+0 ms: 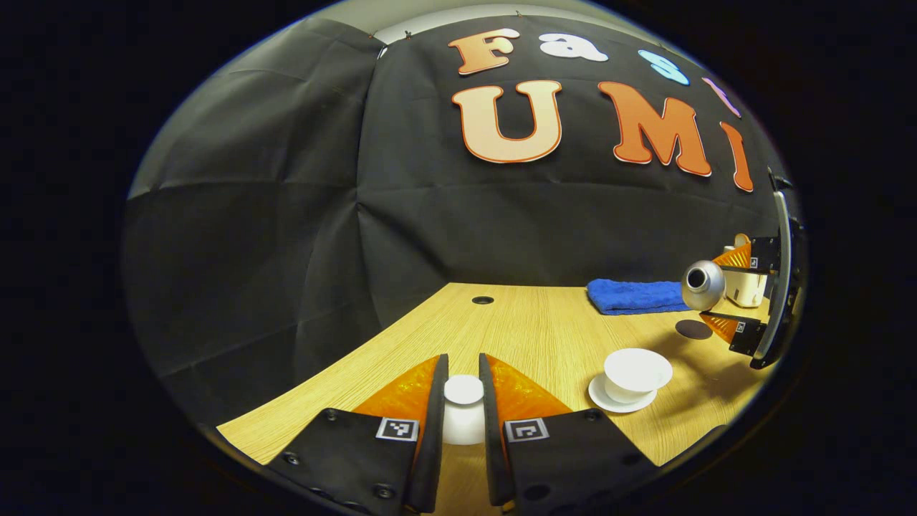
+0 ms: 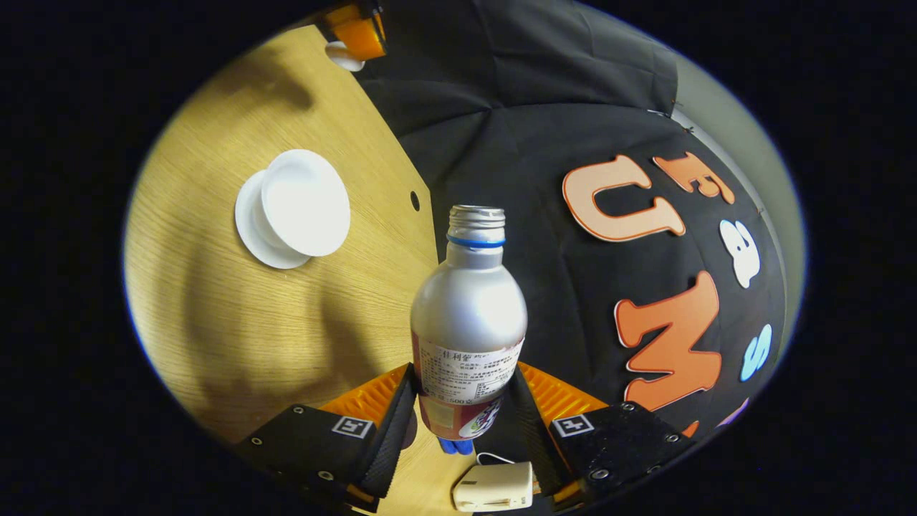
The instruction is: Open the teacup lid with one hand, grasp the water bottle and pour water into the teacup with the other hand; after pouring, place the water bottle on the coaster and then close the teacup lid.
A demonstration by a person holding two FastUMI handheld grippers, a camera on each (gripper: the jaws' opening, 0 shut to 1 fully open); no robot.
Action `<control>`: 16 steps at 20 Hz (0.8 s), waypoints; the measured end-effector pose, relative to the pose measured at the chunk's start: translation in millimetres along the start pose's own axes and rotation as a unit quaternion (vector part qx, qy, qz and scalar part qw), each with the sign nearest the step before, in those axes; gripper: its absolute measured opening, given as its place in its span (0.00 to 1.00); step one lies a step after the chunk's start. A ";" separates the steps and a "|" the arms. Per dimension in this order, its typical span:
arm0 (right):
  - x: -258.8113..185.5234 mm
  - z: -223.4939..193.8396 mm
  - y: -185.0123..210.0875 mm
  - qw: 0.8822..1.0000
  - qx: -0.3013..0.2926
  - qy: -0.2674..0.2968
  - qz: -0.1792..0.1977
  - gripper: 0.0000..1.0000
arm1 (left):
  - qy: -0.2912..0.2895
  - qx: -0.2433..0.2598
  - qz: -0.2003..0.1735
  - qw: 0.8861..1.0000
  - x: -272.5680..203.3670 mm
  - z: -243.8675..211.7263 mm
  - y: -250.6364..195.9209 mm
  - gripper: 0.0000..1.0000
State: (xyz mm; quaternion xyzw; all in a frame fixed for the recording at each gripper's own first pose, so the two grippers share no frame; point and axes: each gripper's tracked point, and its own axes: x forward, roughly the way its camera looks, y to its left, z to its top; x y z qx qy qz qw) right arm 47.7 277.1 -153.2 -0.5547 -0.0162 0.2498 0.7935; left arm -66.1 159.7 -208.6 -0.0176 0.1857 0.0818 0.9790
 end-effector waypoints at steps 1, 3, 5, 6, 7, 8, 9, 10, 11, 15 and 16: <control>2.4 3.0 -1.6 1.000 -0.019 -0.005 -0.007 0.76 | -0.001 -0.001 0.000 1.000 0.4 0.3 1.8 0.30; 7.7 4.6 -14.4 0.997 -0.063 -0.007 -0.041 0.76 | -0.003 -0.006 0.004 1.000 3.1 -0.8 4.6 0.30; 13.4 9.2 -22.9 0.992 -0.109 -0.013 -0.068 0.76 | 0.006 -0.007 0.008 1.000 3.8 -7.1 7.6 0.30; 14.4 11.3 -26.0 0.989 -0.125 -0.017 -0.076 0.76 | 0.006 -0.008 0.009 1.000 4.7 -8.8 9.6 0.30; 15.6 12.6 -27.9 0.987 -0.134 -0.020 -0.081 0.76 | 0.006 -0.011 0.010 1.000 5.2 -8.5 12.2 0.30; 17.3 15.1 -27.8 0.986 -0.142 -0.023 -0.082 0.76 | 0.006 -0.011 0.011 1.000 4.8 -9.0 13.2 0.30; 18.7 17.1 -28.1 0.985 -0.149 -0.026 -0.084 0.76 | 0.006 -0.011 0.013 1.000 4.8 -10.6 14.7 0.30; 19.1 18.8 -30.7 0.983 -0.158 -0.029 -0.089 0.80 | 0.006 -0.012 0.013 1.000 5.1 -10.3 15.3 0.30; 18.4 23.0 -35.5 0.980 -0.173 -0.032 -0.097 0.80 | 0.005 -0.014 0.014 1.000 4.9 -9.9 17.7 0.30; 18.3 29.1 -38.4 0.972 -0.205 -0.043 -0.109 0.76 | 0.005 -0.016 0.017 1.000 4.1 -11.9 22.0 0.30; 18.7 30.4 -39.9 0.969 -0.214 -0.045 -0.113 0.76 | 0.006 -0.016 0.017 1.000 3.7 -12.8 22.1 0.30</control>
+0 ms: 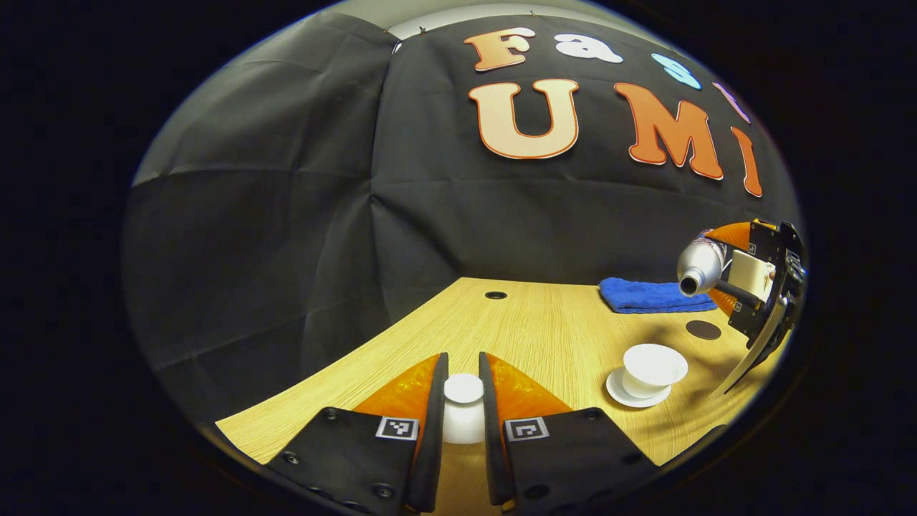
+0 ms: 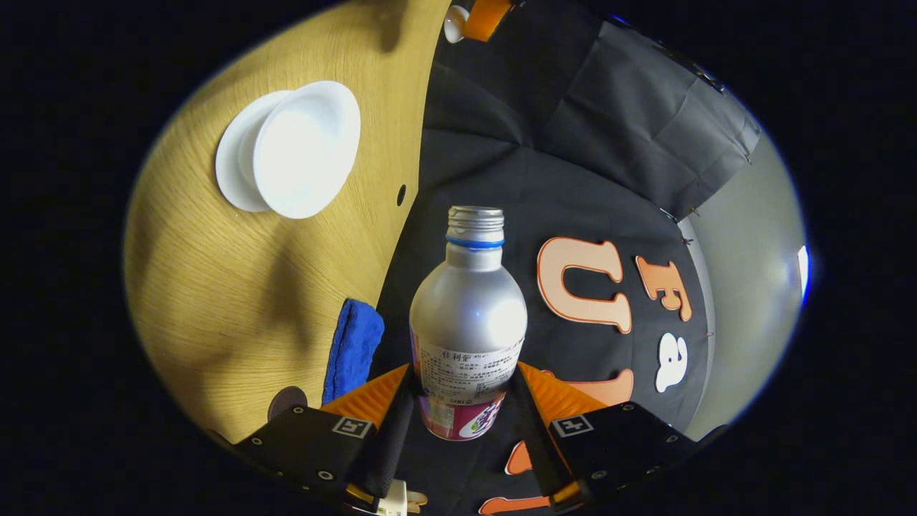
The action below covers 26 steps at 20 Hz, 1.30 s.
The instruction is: Open the teacup lid with one hand, grasp the water bottle and pour water into the teacup with the other hand; after pouring, place the water bottle on the coaster and then close the teacup lid.
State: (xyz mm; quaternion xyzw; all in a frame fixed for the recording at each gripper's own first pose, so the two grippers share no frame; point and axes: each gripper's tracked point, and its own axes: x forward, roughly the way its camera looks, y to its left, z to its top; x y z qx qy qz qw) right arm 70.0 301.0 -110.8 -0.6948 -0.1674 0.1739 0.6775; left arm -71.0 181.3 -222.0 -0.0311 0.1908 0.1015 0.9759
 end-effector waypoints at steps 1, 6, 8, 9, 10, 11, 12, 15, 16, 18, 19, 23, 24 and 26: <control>0.2 -0.1 -1.5 1.000 -0.011 -0.003 -0.004 0.76 | 0.001 0.000 0.000 1.000 -0.6 -0.9 0.5 0.30; 0.4 0.6 -6.9 0.999 -0.037 -0.007 -0.016 0.76 | 0.001 -0.001 0.000 1.000 -1.0 -2.4 0.6 0.30; 1.0 0.3 -8.3 0.999 -0.043 -0.007 -0.022 0.76 | -0.001 -0.001 0.000 1.000 -3.5 -1.2 0.7 0.30; 1.4 -0.8 -9.6 0.999 -0.045 -0.007 -0.025 0.76 | -0.002 0.000 0.000 1.000 -3.9 -1.2 1.0 0.30; 0.8 0.1 -10.5 0.998 -0.049 -0.007 -0.030 0.76 | -0.003 0.000 0.000 1.000 -3.9 -0.1 1.6 0.30; 0.7 0.1 -11.4 0.998 -0.052 -0.006 -0.035 0.76 | -0.004 0.000 0.000 1.000 -4.8 1.4 1.1 0.30; 1.8 -0.8 -12.0 0.998 -0.055 -0.005 -0.037 0.76 | -0.005 0.000 0.000 1.000 -4.0 1.0 1.0 0.30; 7.1 -4.7 -17.0 0.997 -0.067 -0.003 -0.047 0.76 | -0.008 0.000 0.000 1.000 -4.3 2.3 1.2 0.30; 8.1 -5.9 -20.5 0.996 -0.072 -0.001 -0.052 0.76 | -0.005 0.000 0.000 1.000 -4.7 1.5 1.2 0.30; 8.7 -11.4 -28.1 0.995 -0.078 0.001 -0.062 0.76 | -0.004 -0.001 -0.001 1.000 -5.0 1.2 1.0 0.30; 7.2 -13.3 -33.5 0.995 -0.081 0.001 -0.065 0.76 | -0.005 -0.002 -0.001 1.000 -5.1 2.5 1.0 0.30; 8.6 -15.2 -47.3 0.991 -0.101 -0.004 -0.082 0.76 | -0.007 0.001 -0.001 1.000 -5.0 3.0 1.6 0.30; 8.6 -15.7 -49.5 0.991 -0.103 -0.004 -0.086 0.76 | -0.007 0.001 -0.001 1.000 -5.3 2.9 1.8 0.30; 8.0 -15.9 -51.2 0.990 -0.104 -0.005 -0.090 0.76 | -0.009 0.001 -0.002 1.000 -5.4 3.2 1.7 0.30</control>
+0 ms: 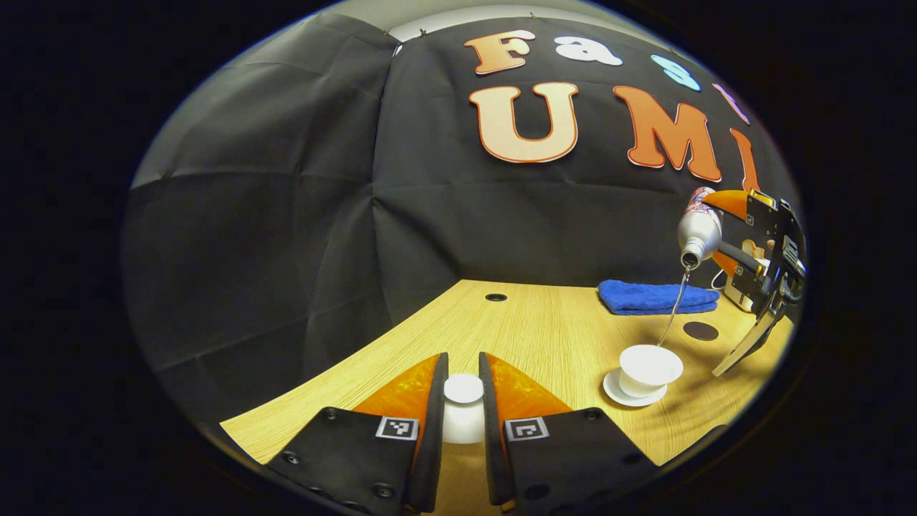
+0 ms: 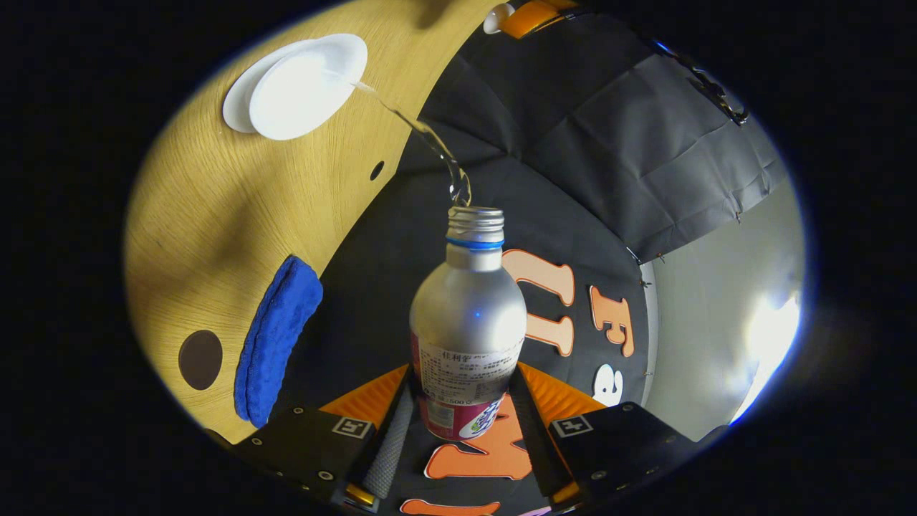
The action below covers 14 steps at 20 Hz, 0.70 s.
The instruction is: Open the teacup lid with one hand, grasp the water bottle and pour water into the teacup with the other hand; after pouring, place the water bottle on the coaster and then close the teacup lid.
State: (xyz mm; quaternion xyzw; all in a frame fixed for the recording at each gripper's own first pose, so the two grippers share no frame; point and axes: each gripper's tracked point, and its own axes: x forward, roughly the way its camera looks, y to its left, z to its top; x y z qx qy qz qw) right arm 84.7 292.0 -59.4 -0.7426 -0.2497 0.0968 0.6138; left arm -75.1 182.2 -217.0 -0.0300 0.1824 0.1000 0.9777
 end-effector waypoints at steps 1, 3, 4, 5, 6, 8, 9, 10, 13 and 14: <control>-0.2 1.8 1.1 1.000 0.000 -0.003 -0.002 0.76 | -0.001 0.000 -0.001 1.000 0.1 0.3 -0.1 0.30; 0.1 2.7 -1.4 1.000 -0.006 -0.007 -0.005 0.76 | -0.001 0.000 0.000 1.000 0.5 0.2 0.3 0.30; 0.3 3.6 -2.1 1.000 -0.010 -0.009 -0.006 0.76 | -0.001 0.001 0.000 1.000 -0.2 0.4 0.5 0.30; -0.4 4.9 -1.3 1.000 -0.013 -0.014 -0.004 0.76 | -0.003 0.000 -0.001 1.000 -0.3 1.1 0.4 0.30; -1.3 5.8 -2.0 1.000 -0.018 -0.017 -0.005 0.76 | -0.006 -0.001 -0.001 1.000 0.1 2.3 0.3 0.30; -2.5 12.6 0.1 0.999 -0.023 -0.028 -0.005 0.76 | -0.005 -0.001 0.000 1.000 1.2 0.8 0.8 0.30; -2.4 14.9 4.7 0.999 -0.025 -0.030 -0.004 0.76 | -0.005 -0.001 -0.001 1.000 1.1 0.3 0.2 0.30; -1.5 18.5 10.2 0.999 -0.028 -0.033 -0.003 0.76 | -0.004 -0.002 -0.001 1.000 0.9 0.2 0.3 0.27; -3.9 24.7 15.3 0.999 -0.035 -0.041 -0.002 0.72 | -0.004 -0.005 -0.005 1.000 0.7 0.1 -0.4 0.30; -3.7 26.7 15.8 0.998 -0.036 -0.044 -0.002 0.76 | -0.005 -0.005 -0.005 1.000 0.9 0.3 -0.2 0.30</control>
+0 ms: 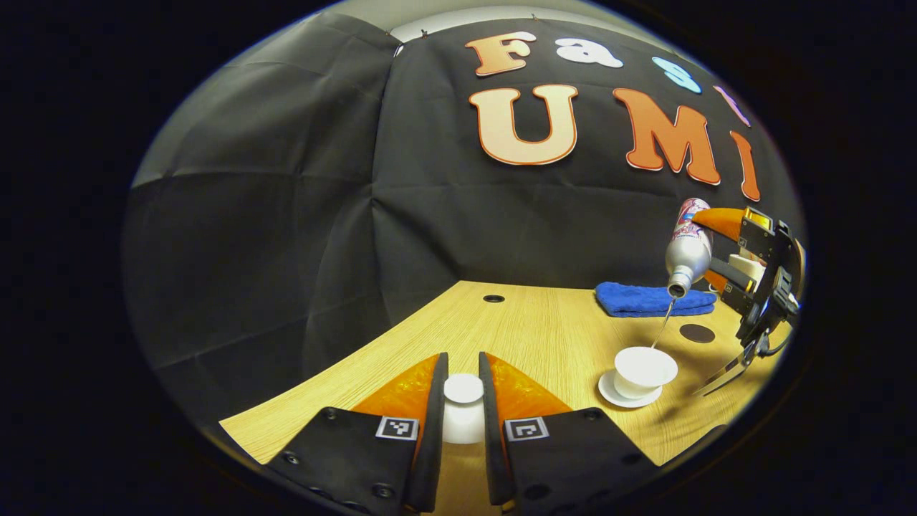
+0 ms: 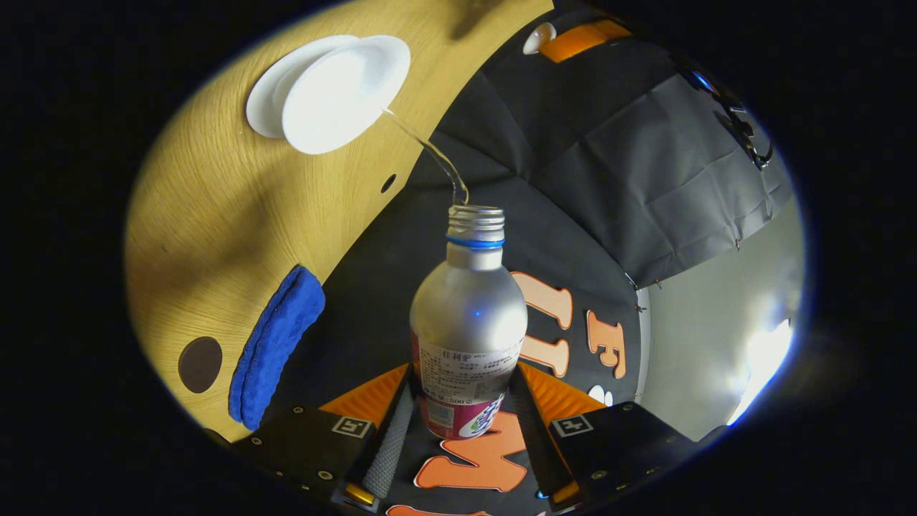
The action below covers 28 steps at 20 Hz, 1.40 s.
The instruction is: Open the teacup lid with one hand, grasp the water bottle and pour water into the teacup with the other hand; after pouring, place the water bottle on the coaster and then close the teacup lid.
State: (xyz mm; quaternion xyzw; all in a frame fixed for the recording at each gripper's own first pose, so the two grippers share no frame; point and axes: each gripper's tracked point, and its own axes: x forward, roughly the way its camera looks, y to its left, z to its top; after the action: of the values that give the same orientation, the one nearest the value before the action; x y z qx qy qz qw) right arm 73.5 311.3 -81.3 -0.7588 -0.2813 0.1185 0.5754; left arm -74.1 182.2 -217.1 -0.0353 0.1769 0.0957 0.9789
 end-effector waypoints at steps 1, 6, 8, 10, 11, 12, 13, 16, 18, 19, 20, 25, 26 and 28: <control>-0.9 3.9 1.3 1.000 -0.003 -0.005 0.000 0.72 | 0.001 0.000 -0.002 1.000 -0.2 -0.9 -0.7 0.30; -5.6 14.6 2.0 1.000 -0.011 -0.022 0.002 0.76 | -0.003 0.004 -0.007 1.000 -1.9 2.0 -1.6 0.30; -6.7 17.8 4.2 0.999 -0.014 -0.029 -0.001 0.76 | -0.005 0.006 -0.010 1.000 -1.8 2.6 -1.8 0.30; -10.5 22.7 4.9 0.999 -0.016 -0.035 -0.001 0.76 | -0.005 0.004 -0.014 1.000 -1.7 2.4 -2.7 0.30; -11.1 24.4 4.6 0.999 -0.017 -0.039 0.001 0.76 | -0.006 0.004 -0.015 1.000 -1.5 2.6 -2.6 0.30; -12.0 26.0 6.8 0.999 -0.017 -0.041 0.002 0.76 | -0.007 0.005 -0.015 1.000 -2.0 4.6 -3.1 0.30; -13.8 27.9 8.3 0.999 -0.016 -0.042 0.006 0.76 | -0.010 0.005 -0.016 1.000 -2.2 5.6 -3.8 0.30; -17.6 26.0 8.4 0.999 -0.006 -0.037 0.012 0.76 | -0.021 0.009 -0.021 1.000 -4.2 13.4 -8.2 0.30; -15.6 22.0 8.9 0.999 0.010 -0.033 0.017 0.76 | -0.023 0.008 -0.029 0.999 -1.5 16.4 -15.9 0.27; -16.6 21.3 8.7 0.999 0.015 -0.031 0.014 0.76 | -0.024 0.008 -0.032 0.999 1.5 18.1 -20.5 0.30; -19.3 21.3 7.7 0.999 0.017 -0.030 0.014 0.76 | -0.026 0.010 -0.033 0.999 1.6 20.2 -22.8 0.30; -26.9 12.9 21.7 0.996 0.082 -0.012 0.042 0.76 | -0.036 0.009 -0.042 0.998 -0.5 30.6 -32.1 0.30; -29.3 12.7 17.7 0.995 0.096 -0.009 0.038 0.77 | -0.037 0.010 -0.043 0.998 -0.2 31.6 -34.5 0.30; -31.3 8.6 13.4 0.992 0.125 0.000 0.035 0.76 | -0.039 0.011 -0.046 0.998 -0.3 32.9 -39.8 0.30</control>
State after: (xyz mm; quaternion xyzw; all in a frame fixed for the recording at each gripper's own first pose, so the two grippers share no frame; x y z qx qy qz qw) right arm 47.6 298.2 -101.1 -0.6903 -0.2372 0.1729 0.6613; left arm -55.3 146.6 -184.7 -0.0289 0.1381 0.0496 0.9887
